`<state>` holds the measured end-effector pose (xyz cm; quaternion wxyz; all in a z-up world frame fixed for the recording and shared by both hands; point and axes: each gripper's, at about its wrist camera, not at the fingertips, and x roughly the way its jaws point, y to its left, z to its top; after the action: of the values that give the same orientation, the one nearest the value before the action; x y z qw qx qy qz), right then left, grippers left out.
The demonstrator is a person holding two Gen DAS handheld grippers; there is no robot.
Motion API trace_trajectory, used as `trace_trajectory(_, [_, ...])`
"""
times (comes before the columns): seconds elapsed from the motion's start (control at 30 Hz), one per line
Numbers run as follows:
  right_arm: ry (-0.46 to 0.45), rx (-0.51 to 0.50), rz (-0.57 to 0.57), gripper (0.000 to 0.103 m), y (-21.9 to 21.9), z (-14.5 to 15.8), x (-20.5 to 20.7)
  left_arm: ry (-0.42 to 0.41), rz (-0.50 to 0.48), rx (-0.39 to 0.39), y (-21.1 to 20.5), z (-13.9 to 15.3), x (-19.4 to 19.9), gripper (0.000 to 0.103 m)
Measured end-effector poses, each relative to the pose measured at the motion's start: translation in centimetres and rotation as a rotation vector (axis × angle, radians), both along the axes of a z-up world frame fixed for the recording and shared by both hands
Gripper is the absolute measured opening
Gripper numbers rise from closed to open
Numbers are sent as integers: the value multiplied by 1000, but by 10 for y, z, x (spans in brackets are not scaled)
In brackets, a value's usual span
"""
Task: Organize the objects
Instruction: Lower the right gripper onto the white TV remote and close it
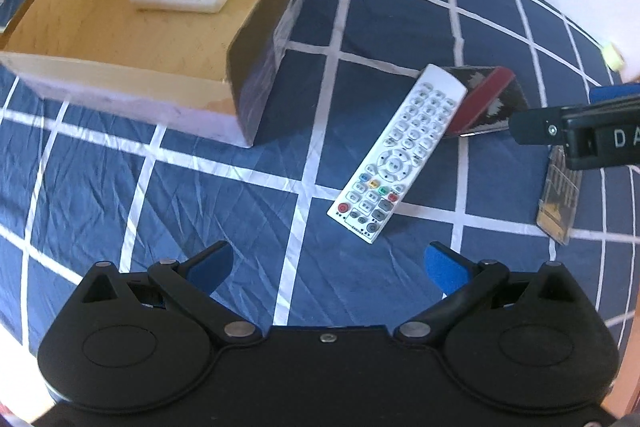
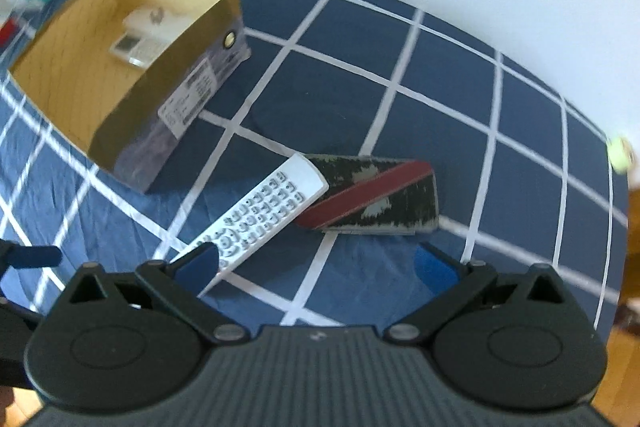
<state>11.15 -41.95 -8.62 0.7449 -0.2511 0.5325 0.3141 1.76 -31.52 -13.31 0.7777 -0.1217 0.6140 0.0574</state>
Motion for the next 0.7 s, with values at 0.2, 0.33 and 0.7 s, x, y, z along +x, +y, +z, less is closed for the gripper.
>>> trace_trajectory(0.2, [11,-68,166,103,26,-20,20,23,83,1,2,-15,8,103])
trace_trajectory(0.33, [30,-122,280,103,44,-40,31,42,131,3,3,-24,15,103])
trace_trajectory(0.7, [122,-220,466,103,90,-100,48,96,216,-11,5,-53,34,103])
